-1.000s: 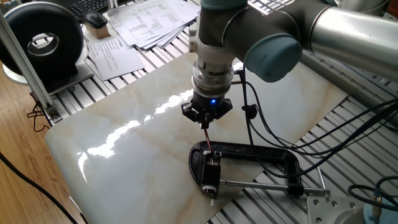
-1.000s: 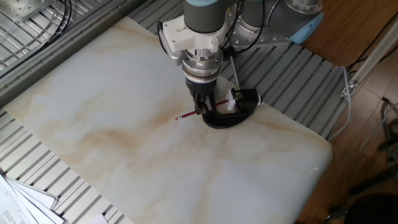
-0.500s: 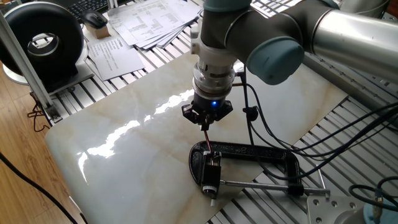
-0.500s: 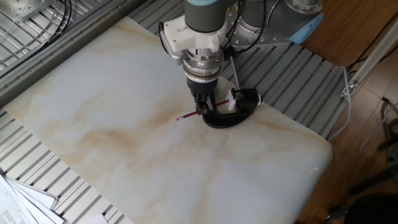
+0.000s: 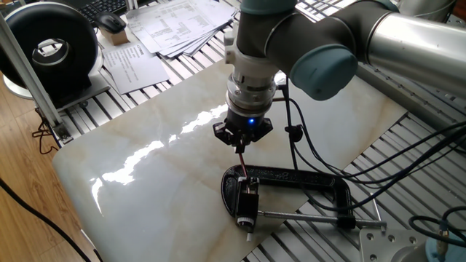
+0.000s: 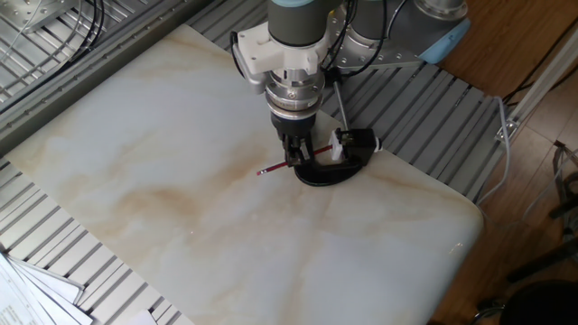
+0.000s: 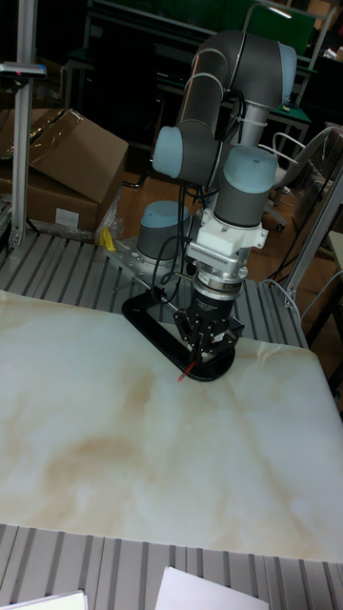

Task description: Insert the pencil into the pencil sharpener

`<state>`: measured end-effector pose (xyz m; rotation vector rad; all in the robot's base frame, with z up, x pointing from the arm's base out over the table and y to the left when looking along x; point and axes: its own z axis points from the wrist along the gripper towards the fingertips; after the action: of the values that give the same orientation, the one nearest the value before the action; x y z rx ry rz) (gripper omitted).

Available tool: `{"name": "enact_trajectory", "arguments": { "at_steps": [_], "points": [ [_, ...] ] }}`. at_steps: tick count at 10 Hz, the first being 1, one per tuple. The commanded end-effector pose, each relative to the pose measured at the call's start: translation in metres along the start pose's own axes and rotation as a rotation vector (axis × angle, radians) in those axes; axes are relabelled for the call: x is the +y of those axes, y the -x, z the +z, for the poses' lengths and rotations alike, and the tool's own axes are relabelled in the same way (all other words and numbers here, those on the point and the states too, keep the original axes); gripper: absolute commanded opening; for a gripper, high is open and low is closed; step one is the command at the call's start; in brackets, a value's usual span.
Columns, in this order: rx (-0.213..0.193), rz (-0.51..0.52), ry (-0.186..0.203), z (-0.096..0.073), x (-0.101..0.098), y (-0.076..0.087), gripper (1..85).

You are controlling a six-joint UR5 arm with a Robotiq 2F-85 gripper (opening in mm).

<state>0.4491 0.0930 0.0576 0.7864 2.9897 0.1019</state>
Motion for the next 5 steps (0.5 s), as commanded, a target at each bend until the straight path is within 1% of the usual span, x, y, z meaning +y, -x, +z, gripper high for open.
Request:
{"name": "enact_trajectory", "arguments": {
  "at_steps": [1, 3, 5],
  "points": [
    [-0.011, -0.021, 0.016, -0.0012, 0.0036, 0.0035, 8.3],
    [-0.013, -0.029, 0.017, -0.0012, 0.0053, 0.0024, 11.3],
    [-0.014, -0.030, 0.028, -0.0021, 0.0080, 0.0022, 11.3]
  ]
}}
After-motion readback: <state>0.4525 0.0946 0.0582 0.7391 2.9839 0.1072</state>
